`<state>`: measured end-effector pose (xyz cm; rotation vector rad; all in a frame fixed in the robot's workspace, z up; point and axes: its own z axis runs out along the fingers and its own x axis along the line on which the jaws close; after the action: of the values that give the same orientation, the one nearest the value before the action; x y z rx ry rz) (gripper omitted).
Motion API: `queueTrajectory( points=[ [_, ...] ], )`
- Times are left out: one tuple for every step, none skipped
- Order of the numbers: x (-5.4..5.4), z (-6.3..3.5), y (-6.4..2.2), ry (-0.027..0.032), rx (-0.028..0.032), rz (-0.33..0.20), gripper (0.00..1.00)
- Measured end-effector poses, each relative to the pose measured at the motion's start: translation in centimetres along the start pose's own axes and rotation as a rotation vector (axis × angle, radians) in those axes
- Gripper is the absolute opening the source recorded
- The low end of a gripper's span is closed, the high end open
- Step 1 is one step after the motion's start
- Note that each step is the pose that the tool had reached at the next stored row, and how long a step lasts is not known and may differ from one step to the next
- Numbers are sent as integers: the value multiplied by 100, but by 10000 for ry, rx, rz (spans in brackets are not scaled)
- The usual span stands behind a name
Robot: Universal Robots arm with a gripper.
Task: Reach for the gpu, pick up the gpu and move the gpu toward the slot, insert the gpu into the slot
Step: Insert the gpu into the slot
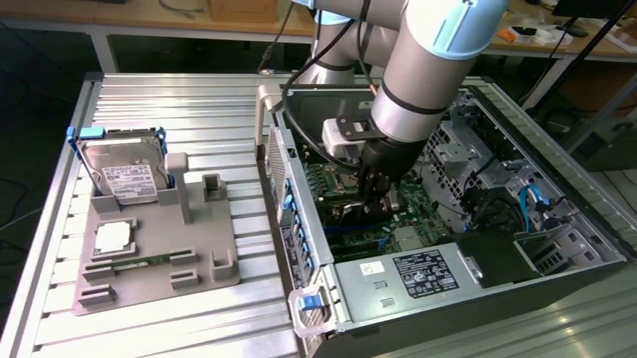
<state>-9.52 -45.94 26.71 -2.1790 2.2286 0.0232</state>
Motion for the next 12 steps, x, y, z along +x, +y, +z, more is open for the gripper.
queueTrajectory(
  points=[
    [0,6,0,0,0,0,27],
    [0,10,0,1,0,0,27],
    [1,13,0,3,-1,1,27],
    [1,16,0,5,-2,0,27],
    [1,21,0,5,-2,0,27],
    [1,25,0,4,-2,0,27],
    [1,28,0,3,-1,0,27],
    [1,30,0,1,-1,0,27],
    [1,30,0,1,0,0,27],
    [1,31,0,0,0,0,27],
    [1,31,0,0,0,0,27],
    [1,31,0,0,0,0,27]
  ],
)
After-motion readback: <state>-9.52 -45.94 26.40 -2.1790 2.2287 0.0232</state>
